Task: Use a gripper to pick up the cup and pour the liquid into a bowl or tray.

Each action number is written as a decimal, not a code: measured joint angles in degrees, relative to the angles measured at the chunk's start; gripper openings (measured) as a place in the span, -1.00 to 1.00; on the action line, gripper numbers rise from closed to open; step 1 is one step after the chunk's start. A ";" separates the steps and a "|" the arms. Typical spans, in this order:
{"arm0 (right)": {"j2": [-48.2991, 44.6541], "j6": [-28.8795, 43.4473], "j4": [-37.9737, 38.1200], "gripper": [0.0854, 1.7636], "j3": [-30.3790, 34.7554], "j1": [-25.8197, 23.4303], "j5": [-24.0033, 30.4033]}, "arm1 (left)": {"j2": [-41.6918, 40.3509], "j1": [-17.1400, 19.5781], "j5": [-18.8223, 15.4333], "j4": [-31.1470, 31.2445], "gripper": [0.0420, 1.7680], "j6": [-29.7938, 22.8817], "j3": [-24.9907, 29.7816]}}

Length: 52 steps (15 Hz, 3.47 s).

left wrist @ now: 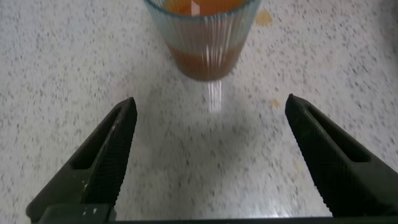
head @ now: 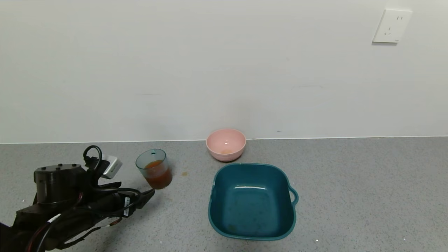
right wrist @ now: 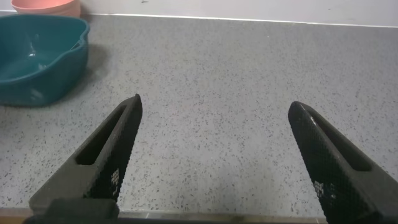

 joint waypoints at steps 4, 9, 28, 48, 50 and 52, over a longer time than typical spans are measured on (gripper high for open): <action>0.00 -0.02 0.09 0.94 0.00 0.00 0.02 | 7.39 -0.46 0.11 -12.90 0.94 -0.55 0.23; 0.00 0.00 0.11 0.94 0.00 0.00 0.02 | 14.60 -1.32 0.30 -22.24 0.94 -2.12 -0.54; 0.00 -0.02 0.09 0.94 0.00 0.00 0.02 | 26.34 -2.89 2.07 -37.49 0.94 -7.41 -2.44; 0.00 -0.05 0.09 0.94 -0.04 0.00 0.02 | 27.92 -3.66 2.66 -37.73 0.51 -7.25 -4.62; 0.00 -0.07 0.09 0.94 -0.01 0.00 0.05 | 27.92 -3.69 2.66 -37.73 0.44 -7.23 -4.66; 0.00 -0.05 0.09 0.94 0.00 0.00 0.05 | 27.92 -3.67 2.71 -37.75 0.42 -7.23 -4.64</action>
